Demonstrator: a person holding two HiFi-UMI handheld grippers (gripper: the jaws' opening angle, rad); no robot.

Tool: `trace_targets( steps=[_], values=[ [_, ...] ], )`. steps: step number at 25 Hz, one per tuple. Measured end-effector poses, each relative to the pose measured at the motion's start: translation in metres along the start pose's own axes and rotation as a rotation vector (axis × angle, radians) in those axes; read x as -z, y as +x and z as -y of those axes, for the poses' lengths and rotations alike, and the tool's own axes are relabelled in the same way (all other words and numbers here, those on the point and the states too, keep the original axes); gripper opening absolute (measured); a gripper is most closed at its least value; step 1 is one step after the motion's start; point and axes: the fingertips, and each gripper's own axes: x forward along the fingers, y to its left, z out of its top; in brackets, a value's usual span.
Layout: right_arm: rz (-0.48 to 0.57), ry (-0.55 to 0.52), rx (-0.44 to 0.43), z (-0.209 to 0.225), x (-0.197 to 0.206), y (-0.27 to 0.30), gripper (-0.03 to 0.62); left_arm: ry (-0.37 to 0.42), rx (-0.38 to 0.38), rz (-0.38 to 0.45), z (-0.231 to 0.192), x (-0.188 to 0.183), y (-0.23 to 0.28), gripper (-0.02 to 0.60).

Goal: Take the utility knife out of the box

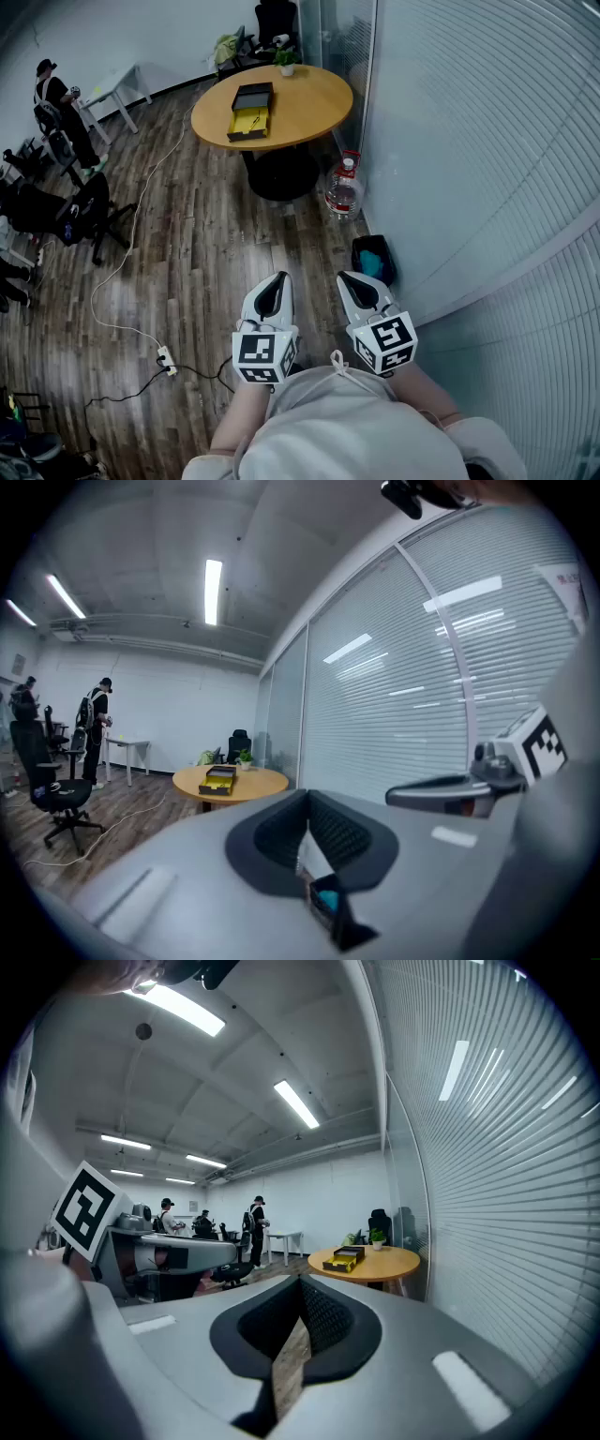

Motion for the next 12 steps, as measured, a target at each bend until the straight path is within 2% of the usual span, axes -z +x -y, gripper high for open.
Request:
trace_targets(
  steps=[4,12],
  values=[
    [-0.007,-0.002,-0.003,0.006,0.008,0.003,-0.003,-0.014,0.007,0.018,0.003,0.0,0.004,0.006],
    [-0.016,0.037,-0.02,0.017,0.015,0.014,-0.003,-0.025,-0.01,-0.015,-0.003,0.008,0.02,0.006]
  ],
)
